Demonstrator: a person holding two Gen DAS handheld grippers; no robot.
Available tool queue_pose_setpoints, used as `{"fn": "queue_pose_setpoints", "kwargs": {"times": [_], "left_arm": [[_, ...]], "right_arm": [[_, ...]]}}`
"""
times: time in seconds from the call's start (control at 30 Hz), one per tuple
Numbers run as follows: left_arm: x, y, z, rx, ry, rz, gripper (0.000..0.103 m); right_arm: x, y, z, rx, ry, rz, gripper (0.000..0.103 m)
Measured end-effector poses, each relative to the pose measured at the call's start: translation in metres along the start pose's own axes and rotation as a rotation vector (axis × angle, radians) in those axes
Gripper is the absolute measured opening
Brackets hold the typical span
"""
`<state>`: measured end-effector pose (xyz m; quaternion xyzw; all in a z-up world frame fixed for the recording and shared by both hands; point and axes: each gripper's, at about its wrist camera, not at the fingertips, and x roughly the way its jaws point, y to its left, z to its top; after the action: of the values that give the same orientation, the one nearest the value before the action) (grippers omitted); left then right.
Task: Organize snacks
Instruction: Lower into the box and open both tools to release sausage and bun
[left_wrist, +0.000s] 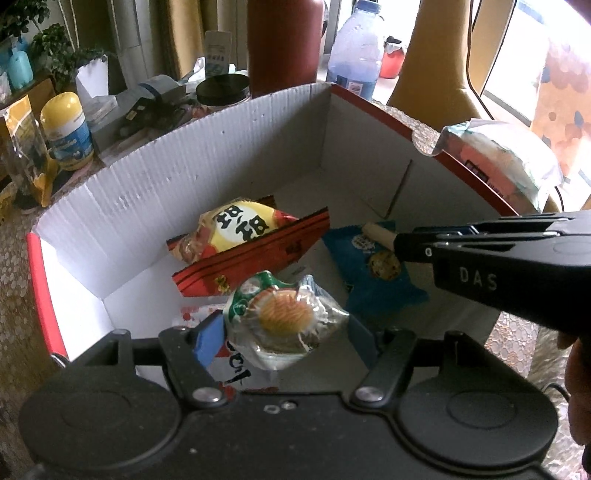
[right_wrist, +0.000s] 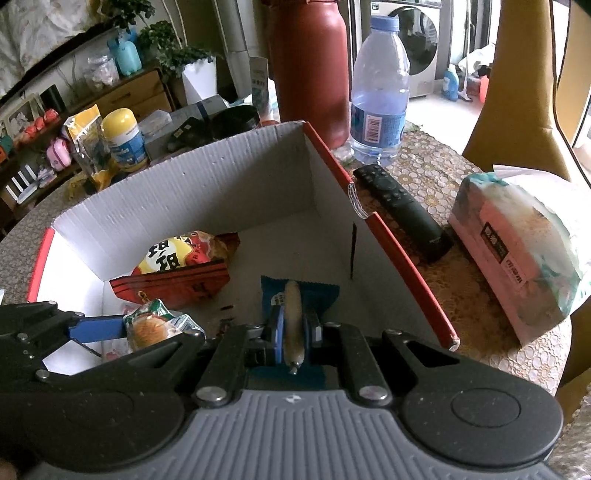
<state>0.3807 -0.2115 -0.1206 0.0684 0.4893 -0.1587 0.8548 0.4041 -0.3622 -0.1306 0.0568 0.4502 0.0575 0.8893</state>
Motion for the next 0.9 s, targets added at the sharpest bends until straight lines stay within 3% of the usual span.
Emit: {"fn": "queue_pose_setpoints", "kwargs": {"times": [0.17,0.2,0.27,0.37,0.7,0.9], "left_arm": [[-0.004,0.005,-0.002,-0.025,-0.004,-0.006,0.072],[-0.005,0.006,-0.002,-0.032,-0.008,-0.008,0.075],[-0.01,0.008,-0.004,-0.041,-0.028,-0.003,0.089],[-0.02,0.008,-0.005,-0.035,-0.051,-0.008,0.089],[-0.064,0.015,-0.014,-0.055,-0.14,-0.01,0.094],[-0.099,0.023,-0.023,-0.071,-0.196,-0.007,0.094]], "right_arm": [[-0.004,0.0,-0.001,0.003,-0.005,0.001,0.01],[-0.005,0.0,-0.001,0.002,-0.007,0.001,0.01],[-0.007,-0.001,-0.002,0.004,-0.01,0.002,0.01],[-0.014,-0.001,-0.002,0.012,-0.017,0.005,0.013],[-0.05,0.003,-0.012,0.018,-0.056,0.008,0.048],[-0.082,0.015,-0.018,-0.004,-0.096,0.022,0.051]]}}
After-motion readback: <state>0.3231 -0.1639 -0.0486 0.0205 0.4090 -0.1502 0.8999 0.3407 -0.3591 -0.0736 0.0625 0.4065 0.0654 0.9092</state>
